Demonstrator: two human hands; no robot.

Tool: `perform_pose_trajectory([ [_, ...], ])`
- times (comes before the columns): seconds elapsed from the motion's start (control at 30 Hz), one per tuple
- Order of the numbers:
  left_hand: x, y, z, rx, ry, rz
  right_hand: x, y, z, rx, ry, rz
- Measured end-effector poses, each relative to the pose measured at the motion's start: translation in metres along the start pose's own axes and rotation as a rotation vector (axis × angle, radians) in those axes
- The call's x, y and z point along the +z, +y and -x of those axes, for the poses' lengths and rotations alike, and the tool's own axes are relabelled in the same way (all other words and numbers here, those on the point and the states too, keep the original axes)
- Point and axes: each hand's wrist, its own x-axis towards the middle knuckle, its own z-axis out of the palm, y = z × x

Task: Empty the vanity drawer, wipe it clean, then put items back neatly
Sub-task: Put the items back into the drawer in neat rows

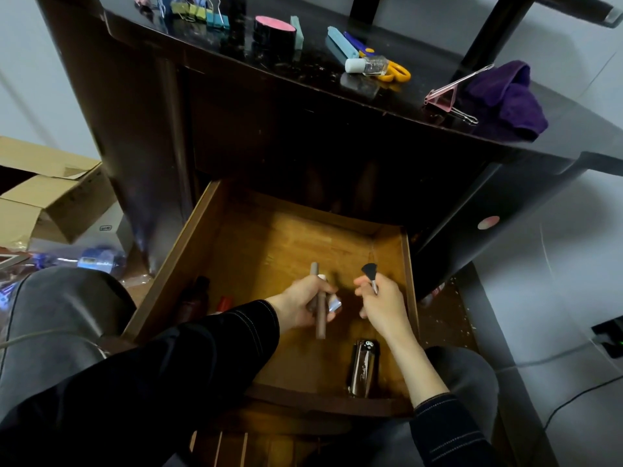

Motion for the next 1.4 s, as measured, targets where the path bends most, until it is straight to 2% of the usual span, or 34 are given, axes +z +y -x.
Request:
perform_pose_trajectory([
  [0.1,-0.004,0.006,-0.005,0.098,0.134,0.006,-0.005,-0.003,0.008,-0.023,-0.212,0.584],
  [0.2,-0.005,0.011,-0.008,0.120,0.175,0.008,-0.011,-0.010,0.020,0.045,-0.398,0.929],
  [0.37,-0.010,0.011,-0.014,0.120,0.187,0.021,0.000,-0.015,0.027,0.081,-0.625,1.068],
  [0.5,-0.015,0.015,-0.014,0.118,0.229,0.033,0.003,-0.010,0.026,0.065,-0.567,1.083],
  [0.63,-0.013,0.017,-0.010,0.107,0.216,0.035,0.008,-0.010,0.024,-0.014,-0.493,1.196],
  [0.73,-0.013,0.017,-0.009,0.105,0.216,0.039,0.010,-0.008,0.025,-0.080,-0.522,1.312],
  [0.87,-0.015,0.018,-0.010,0.115,0.219,0.056,0.005,-0.004,0.027,-0.118,-0.591,1.344],
  [0.97,-0.015,0.017,-0.011,0.130,0.211,0.058,0.000,-0.004,0.026,-0.129,-0.554,1.229],
  [1.1,-0.015,0.016,-0.011,0.159,0.173,0.090,-0.018,-0.008,0.015,-0.079,-0.302,0.784],
  [1.4,-0.006,0.014,0.003,0.035,-0.104,0.004,-0.019,0.001,0.012,0.115,-0.235,-0.205],
])
